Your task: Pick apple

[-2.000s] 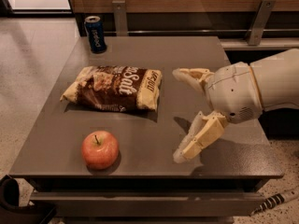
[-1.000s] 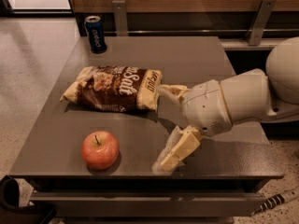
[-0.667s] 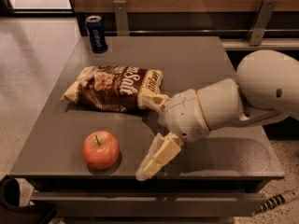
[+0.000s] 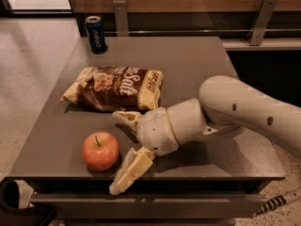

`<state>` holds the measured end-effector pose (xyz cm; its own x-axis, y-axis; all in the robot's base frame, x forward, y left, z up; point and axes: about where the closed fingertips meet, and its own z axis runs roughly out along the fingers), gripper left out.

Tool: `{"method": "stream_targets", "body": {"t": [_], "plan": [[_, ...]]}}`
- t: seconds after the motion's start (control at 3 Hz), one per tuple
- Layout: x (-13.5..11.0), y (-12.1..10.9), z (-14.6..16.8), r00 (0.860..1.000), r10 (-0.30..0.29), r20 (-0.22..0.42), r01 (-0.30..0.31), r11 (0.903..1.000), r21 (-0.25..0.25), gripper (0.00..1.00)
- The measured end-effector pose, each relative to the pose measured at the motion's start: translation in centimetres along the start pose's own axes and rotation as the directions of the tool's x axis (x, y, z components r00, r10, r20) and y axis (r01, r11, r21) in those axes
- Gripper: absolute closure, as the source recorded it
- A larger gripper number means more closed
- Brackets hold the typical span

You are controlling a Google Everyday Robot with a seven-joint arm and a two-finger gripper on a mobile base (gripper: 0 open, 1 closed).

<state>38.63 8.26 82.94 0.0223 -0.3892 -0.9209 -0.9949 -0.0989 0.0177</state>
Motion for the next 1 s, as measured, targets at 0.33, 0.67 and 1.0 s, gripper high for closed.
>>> {"method": "stream_targets", "body": {"t": [0.33,0.67,1.0], "plan": [[-0.9,0.7,1.5,0.997,-0.02,0.072,0.022,0.9993,-0.031,0.18],[-2.1,1.5,2.8,0.988,-0.048,0.149,0.058,0.996,-0.067,0.47],[-2.9,2.0,3.3,0.978,-0.067,0.195,0.086,0.9923,-0.09,0.8]]}}
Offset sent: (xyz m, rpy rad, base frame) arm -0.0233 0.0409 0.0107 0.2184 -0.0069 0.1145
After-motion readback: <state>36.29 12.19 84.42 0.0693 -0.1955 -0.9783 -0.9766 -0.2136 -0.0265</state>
